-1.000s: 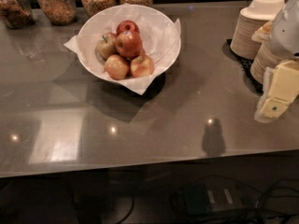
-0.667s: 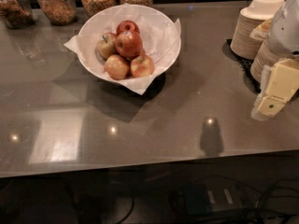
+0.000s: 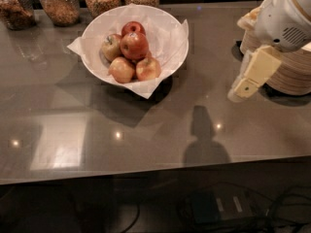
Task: Pick apple from white bowl
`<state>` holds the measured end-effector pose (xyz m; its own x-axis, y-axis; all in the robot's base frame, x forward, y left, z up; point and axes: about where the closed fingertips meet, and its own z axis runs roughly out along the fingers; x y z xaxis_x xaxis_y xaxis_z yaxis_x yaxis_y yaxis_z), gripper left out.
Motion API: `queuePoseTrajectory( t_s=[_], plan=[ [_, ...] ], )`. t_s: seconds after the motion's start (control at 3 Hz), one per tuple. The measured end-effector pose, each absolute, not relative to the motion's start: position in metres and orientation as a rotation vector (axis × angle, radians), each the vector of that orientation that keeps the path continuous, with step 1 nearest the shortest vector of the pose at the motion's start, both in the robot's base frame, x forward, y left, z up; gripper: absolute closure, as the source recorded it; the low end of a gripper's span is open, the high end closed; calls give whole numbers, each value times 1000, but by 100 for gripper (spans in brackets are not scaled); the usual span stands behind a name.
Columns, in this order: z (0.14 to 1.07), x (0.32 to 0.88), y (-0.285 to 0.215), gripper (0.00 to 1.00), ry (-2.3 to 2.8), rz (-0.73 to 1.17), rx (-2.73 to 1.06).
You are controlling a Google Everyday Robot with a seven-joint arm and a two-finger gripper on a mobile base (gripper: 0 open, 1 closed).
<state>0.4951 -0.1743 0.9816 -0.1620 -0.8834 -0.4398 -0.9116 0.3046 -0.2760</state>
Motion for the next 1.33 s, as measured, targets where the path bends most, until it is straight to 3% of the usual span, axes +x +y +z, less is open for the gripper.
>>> queuePoseTrajectory(
  t_s=[1.33],
  plan=[
    [984, 610, -56, 0, 1883, 314, -1376]
  ],
)
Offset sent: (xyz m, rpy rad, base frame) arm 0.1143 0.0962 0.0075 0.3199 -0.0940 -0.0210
